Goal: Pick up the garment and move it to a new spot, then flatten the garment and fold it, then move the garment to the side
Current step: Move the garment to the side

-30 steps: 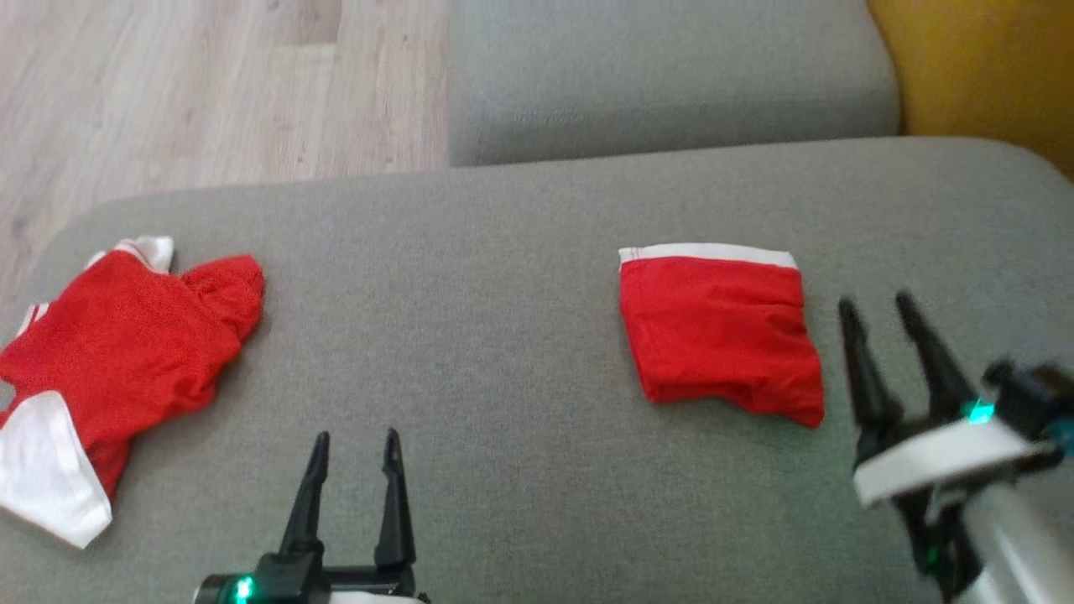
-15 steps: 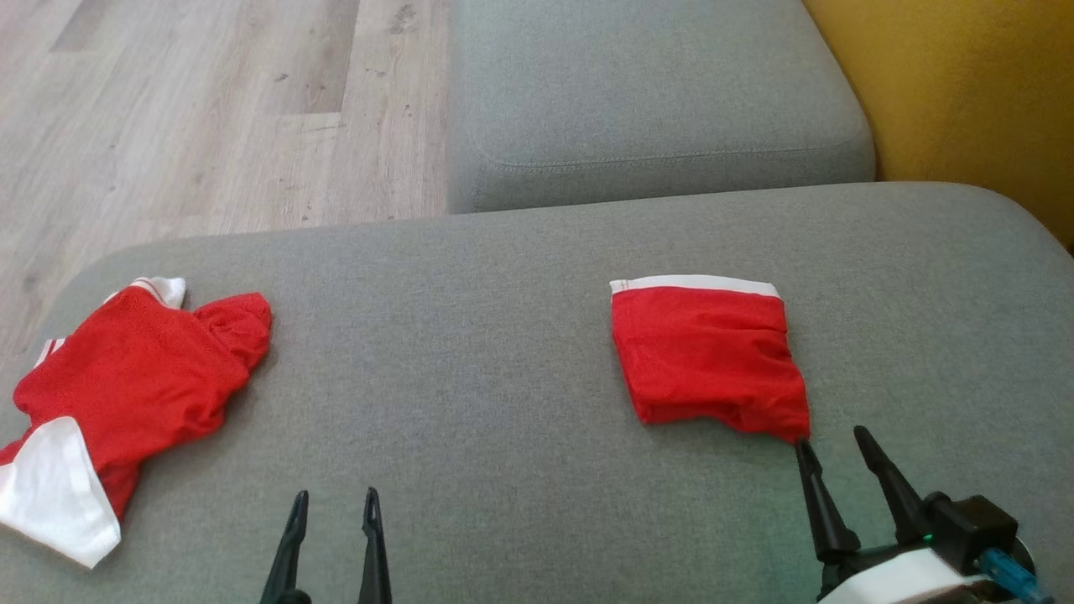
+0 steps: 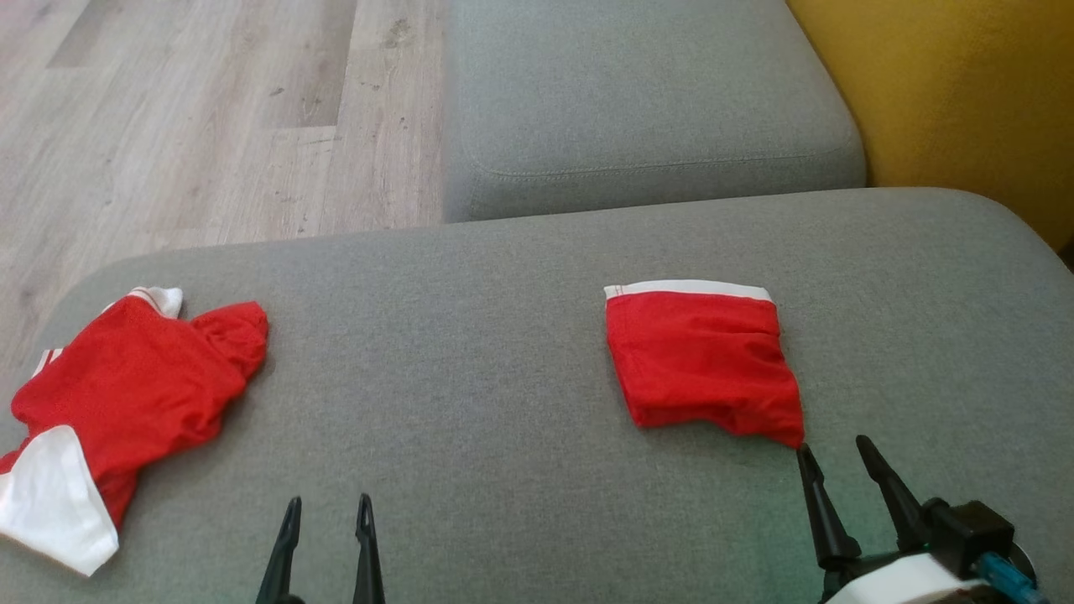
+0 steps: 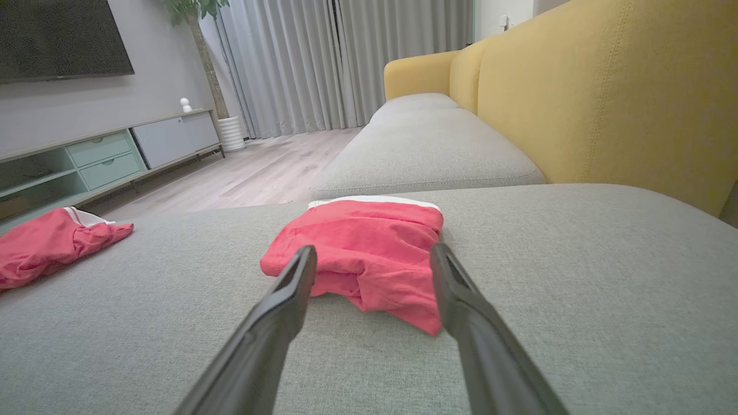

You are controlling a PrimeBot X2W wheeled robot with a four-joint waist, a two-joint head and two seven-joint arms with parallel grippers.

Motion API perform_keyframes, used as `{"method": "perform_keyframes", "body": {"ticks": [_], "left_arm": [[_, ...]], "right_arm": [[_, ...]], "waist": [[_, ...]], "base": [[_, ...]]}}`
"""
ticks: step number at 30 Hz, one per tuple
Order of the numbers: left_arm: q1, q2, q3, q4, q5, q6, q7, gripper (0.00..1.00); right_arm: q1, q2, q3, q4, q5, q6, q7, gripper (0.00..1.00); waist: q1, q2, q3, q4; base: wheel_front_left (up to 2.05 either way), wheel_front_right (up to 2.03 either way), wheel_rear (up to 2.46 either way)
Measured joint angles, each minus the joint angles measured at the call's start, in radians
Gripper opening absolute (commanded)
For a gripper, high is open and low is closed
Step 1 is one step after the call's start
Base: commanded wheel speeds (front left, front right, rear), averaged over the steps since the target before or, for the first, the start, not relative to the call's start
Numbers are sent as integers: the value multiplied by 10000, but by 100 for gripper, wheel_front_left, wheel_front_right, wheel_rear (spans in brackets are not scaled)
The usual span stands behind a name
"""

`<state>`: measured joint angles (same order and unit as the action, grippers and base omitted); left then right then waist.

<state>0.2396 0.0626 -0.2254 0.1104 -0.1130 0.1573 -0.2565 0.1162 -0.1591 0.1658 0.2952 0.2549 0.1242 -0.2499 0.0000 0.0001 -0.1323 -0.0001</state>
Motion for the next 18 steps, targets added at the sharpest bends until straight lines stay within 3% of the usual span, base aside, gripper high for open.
{"method": "perform_keyframes", "body": {"ticks": [18], "left_arm": [[234, -29, 105, -40, 109, -82, 0, 100]], "right_arm": [[-2, 63, -56, 136, -188, 0, 0, 100]], "waist": [[0, 0, 153, 28]], "base": [[0, 0, 0]]}}
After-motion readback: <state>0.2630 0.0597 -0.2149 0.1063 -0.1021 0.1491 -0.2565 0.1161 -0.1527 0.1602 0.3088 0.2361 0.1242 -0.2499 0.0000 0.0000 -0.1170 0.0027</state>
